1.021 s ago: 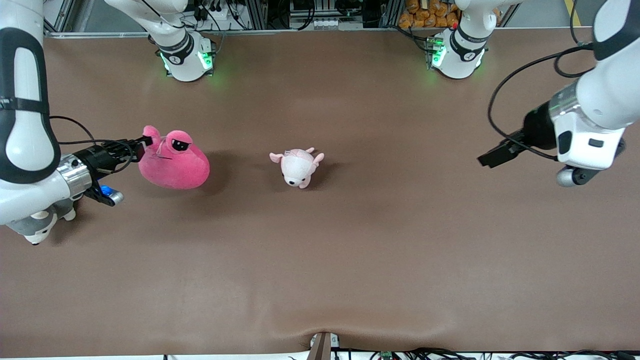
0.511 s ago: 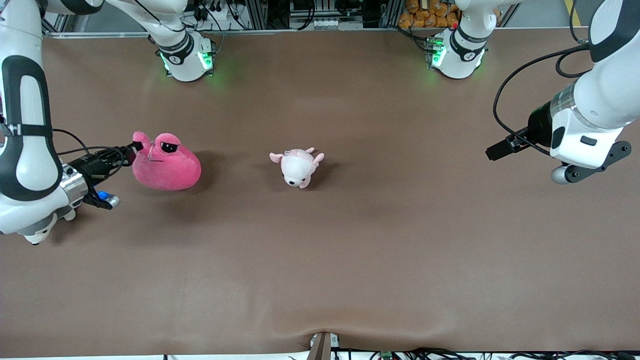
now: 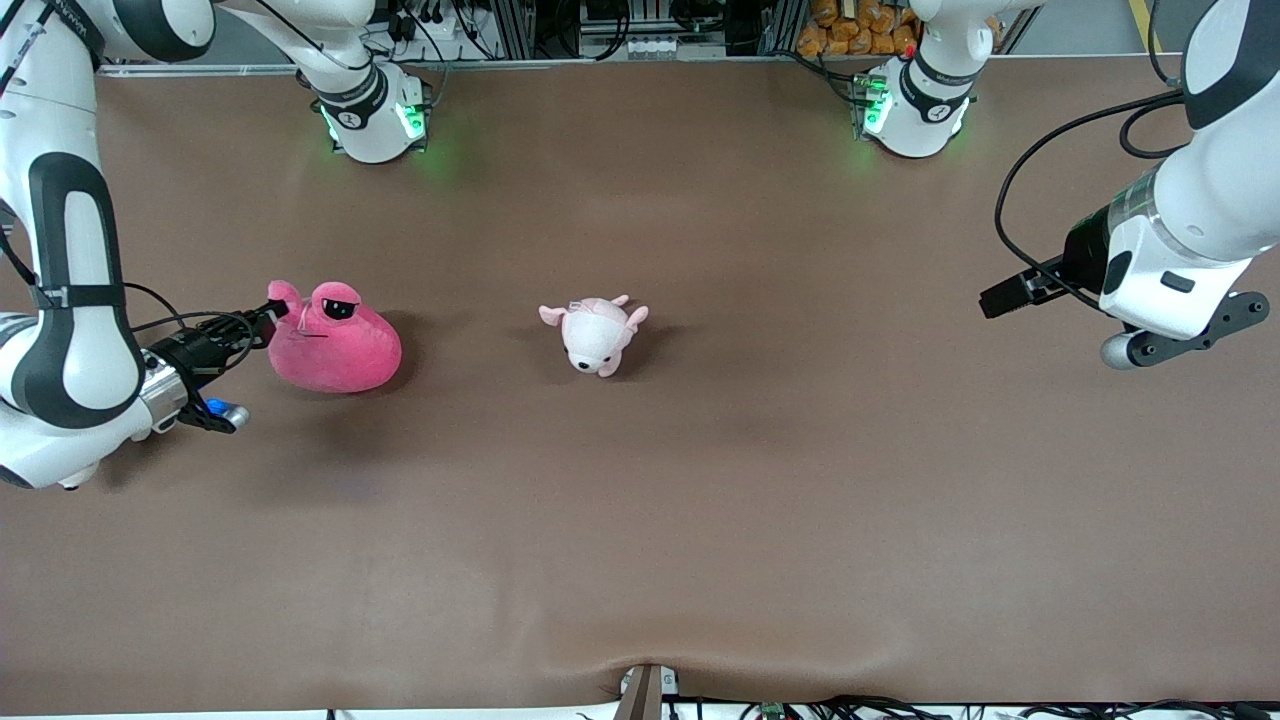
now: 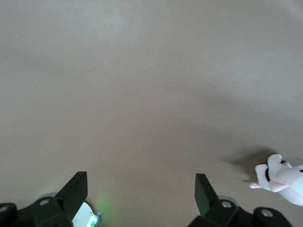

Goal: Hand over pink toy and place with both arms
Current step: 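Lower the plush onto the table with the right gripper while the left gripper retracts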

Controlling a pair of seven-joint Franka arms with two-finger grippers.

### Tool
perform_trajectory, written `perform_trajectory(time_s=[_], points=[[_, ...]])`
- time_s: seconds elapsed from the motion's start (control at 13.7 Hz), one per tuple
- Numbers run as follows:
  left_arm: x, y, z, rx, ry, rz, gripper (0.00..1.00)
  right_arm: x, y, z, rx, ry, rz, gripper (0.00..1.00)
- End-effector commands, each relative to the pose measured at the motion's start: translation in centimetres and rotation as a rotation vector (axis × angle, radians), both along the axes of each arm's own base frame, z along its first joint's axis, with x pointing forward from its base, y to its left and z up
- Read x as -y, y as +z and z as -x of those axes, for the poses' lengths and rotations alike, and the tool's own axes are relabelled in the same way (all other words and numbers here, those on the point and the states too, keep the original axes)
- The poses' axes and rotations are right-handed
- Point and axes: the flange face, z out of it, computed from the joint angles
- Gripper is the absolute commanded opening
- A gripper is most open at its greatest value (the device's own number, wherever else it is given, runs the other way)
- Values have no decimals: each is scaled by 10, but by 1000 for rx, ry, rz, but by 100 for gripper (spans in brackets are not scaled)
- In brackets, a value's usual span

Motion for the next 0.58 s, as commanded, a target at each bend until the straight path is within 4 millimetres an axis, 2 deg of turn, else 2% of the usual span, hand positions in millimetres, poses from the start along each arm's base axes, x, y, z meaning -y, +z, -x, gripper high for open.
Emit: perform_trajectory(time_s=[0.0, 0.15, 0.22, 0.29, 0.36, 0.51], points=[[-7, 6, 5, 12, -54, -41, 100, 3, -9, -8, 9, 62, -24, 0], [-14, 12, 6, 16, -96, -38, 100, 3, -11, -8, 7, 60, -23, 3], [-27, 17, 8, 23, -116, -46, 100, 4, -10, -9, 15, 59, -19, 25], [-31, 20, 13, 26, -147, -53, 100, 4, -12, -10, 21, 59, -8, 74], [-41, 24, 19, 25, -167, -62, 100, 5, -12, -12, 33, 58, 1, 100], [-54, 28, 34, 25, -183, -58, 100, 10, -9, -15, 58, 48, 5, 100]])
